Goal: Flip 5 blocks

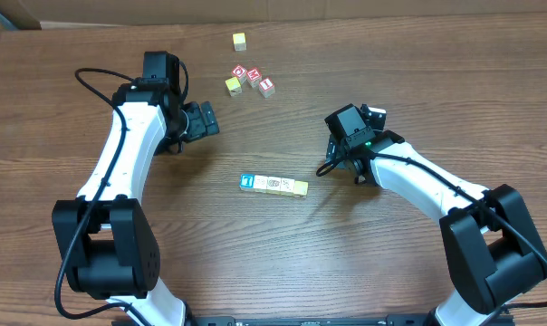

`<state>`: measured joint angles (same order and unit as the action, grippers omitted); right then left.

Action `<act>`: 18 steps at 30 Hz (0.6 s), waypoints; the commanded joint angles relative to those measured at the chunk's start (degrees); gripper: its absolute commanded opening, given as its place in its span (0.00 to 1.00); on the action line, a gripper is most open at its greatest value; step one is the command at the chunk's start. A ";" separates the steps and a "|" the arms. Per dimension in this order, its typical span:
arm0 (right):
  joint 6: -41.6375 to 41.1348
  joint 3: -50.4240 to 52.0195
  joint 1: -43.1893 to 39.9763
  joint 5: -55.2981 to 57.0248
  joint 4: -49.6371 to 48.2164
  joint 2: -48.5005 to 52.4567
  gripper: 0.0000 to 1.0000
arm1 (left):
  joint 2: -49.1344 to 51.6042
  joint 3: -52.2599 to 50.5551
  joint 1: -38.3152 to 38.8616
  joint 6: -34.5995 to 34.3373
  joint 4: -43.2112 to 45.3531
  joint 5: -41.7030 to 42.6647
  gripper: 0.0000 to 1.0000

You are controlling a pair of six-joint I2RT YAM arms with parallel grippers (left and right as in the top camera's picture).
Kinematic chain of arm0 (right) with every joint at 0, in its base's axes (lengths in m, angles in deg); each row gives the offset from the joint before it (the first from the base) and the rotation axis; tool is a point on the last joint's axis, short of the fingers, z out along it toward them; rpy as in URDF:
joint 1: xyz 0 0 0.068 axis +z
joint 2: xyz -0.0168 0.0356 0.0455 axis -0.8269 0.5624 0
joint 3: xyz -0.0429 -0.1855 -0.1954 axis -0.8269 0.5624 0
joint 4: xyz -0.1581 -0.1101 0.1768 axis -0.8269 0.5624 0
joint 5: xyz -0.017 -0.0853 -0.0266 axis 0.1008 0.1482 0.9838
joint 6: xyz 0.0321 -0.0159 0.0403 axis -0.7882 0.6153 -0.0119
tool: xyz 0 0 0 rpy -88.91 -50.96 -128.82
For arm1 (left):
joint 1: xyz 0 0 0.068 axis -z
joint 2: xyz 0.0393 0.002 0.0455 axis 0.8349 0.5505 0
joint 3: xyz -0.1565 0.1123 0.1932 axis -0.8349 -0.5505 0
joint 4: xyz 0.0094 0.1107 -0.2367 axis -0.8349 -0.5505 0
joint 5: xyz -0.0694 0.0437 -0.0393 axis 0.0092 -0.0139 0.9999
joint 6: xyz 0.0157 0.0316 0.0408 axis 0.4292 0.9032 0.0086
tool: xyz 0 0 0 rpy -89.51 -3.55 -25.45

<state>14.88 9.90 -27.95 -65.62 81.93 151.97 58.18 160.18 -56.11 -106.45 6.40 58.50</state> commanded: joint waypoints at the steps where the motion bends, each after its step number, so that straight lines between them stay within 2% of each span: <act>1: 0.39 -0.02 -0.17 0.83 -0.33 0.04 1.00 | 0.39 0.72 -0.13 0.98 5.75 -6.25 1.00; 4: 0.00 -0.02 -0.17 -0.04 -0.92 0.04 1.00 | 0.39 0.72 -0.11 1.14 10.03 -7.93 1.00; 10: 0.00 -0.02 -0.17 -9.29 -3.93 0.04 1.00 | 0.42 0.70 -0.09 0.72 10.60 -7.39 1.00; 13: 0.02 -0.02 -0.17 -11.96 -5.07 0.04 1.00 | 0.42 0.70 -0.09 -2.34 13.55 -3.82 1.00; 15: 0.09 -0.09 -0.17 -12.11 -5.20 0.04 1.00 | 0.39 0.72 -0.09 -4.07 13.40 4.46 1.00; 16: 0.74 -0.15 -0.24 -12.07 -4.68 0.02 0.96 | 0.39 0.72 -0.09 -3.41 13.42 8.46 1.00; 17: 1.40 -0.28 -0.37 -12.07 -4.20 -0.15 0.75 | 0.39 0.72 -0.11 -0.72 12.94 12.59 1.00; 18: 1.53 -0.72 -0.63 -12.09 -3.37 -0.39 0.49 | 0.39 0.72 -0.13 3.17 12.02 15.91 0.87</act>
<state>15.40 9.88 -27.97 -76.18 78.04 151.97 58.18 160.20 -56.11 -107.87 19.36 61.34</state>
